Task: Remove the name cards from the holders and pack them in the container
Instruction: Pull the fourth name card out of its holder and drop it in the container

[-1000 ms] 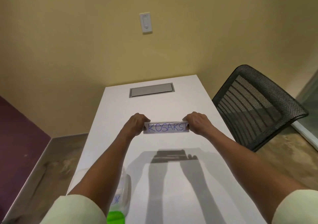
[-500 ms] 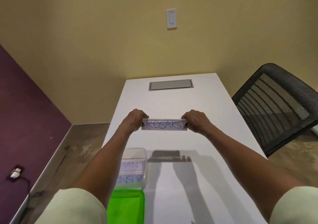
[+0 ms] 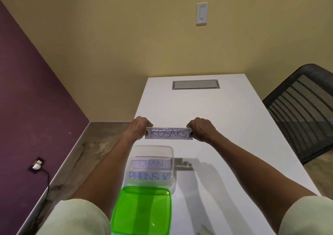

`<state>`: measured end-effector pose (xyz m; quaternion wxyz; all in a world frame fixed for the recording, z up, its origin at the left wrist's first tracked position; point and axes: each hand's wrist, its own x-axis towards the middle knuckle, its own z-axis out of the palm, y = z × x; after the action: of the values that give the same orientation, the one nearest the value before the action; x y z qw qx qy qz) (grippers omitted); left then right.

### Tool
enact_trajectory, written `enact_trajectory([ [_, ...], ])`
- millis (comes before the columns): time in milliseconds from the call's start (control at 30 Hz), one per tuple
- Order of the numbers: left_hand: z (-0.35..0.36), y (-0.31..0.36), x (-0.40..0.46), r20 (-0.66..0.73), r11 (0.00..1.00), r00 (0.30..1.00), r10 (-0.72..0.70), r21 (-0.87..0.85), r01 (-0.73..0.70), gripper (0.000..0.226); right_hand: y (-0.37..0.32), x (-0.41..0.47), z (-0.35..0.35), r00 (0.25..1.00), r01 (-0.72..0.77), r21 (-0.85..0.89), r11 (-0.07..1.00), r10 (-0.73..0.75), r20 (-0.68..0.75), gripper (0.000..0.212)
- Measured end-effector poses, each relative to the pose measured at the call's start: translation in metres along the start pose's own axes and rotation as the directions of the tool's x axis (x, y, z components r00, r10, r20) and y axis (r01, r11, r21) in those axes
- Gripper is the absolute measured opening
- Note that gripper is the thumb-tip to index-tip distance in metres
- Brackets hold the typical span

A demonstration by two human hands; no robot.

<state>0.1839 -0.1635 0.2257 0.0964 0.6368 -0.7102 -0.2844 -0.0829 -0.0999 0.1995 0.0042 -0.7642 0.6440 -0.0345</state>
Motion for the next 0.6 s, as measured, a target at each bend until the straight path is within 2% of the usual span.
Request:
enact_trajectory([
  [133,-0.006,-0.023,-0.007,-0.008,0.999,0.999,-0.036,-0.030,0.035,0.042,-0.023,0.003,0.008,1.000,0.018,0.007,1.000,-0.018,0.022,0.013],
  [367,-0.013,-0.058,-0.014,0.002,0.998,1.000,-0.014,0.063,0.014,0.039,-0.059,0.009,0.022,0.994,0.071,-0.009,0.997,-0.070,0.079,0.004],
  [600,-0.016,-0.084,-0.010,0.042,0.960,0.998,0.047,0.273,-0.056,0.041,-0.081,0.022,0.038,0.989,0.101,0.002,0.995,-0.100,0.109,0.024],
])
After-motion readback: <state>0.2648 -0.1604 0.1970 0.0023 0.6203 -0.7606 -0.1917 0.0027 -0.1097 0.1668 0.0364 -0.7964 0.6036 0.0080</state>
